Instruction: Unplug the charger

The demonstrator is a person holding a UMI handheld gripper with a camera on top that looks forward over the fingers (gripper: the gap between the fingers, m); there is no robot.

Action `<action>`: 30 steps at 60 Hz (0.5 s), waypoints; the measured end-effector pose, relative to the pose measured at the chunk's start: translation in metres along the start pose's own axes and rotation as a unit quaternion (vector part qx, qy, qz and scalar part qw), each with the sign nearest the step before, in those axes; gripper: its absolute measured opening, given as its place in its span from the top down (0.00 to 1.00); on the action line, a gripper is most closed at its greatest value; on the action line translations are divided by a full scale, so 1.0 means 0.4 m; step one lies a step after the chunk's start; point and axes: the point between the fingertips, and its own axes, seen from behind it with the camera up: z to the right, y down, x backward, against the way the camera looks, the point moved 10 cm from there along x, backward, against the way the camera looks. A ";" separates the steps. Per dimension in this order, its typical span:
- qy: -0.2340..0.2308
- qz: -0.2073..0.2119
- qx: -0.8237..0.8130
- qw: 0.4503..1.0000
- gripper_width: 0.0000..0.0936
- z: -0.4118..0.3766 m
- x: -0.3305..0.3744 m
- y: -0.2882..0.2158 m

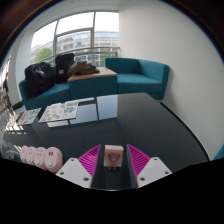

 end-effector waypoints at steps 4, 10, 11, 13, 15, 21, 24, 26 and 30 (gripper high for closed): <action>0.013 0.023 0.011 1.000 0.44 -0.008 0.047 -0.043; 0.012 0.062 0.012 0.998 0.40 -0.038 0.145 -0.120; 0.012 0.069 0.012 0.998 0.39 -0.048 0.165 -0.132; 0.009 0.084 0.011 0.996 0.35 -0.067 0.207 -0.159; 0.004 0.102 0.010 0.995 0.29 -0.080 0.260 -0.188; -0.008 0.146 0.008 0.989 0.13 -0.161 0.398 -0.239; -0.025 0.164 0.011 0.986 0.14 -0.207 0.476 -0.246; -0.038 0.173 0.014 0.984 0.14 -0.240 0.512 -0.248; -0.062 0.182 0.021 0.981 0.14 -0.311 0.580 -0.230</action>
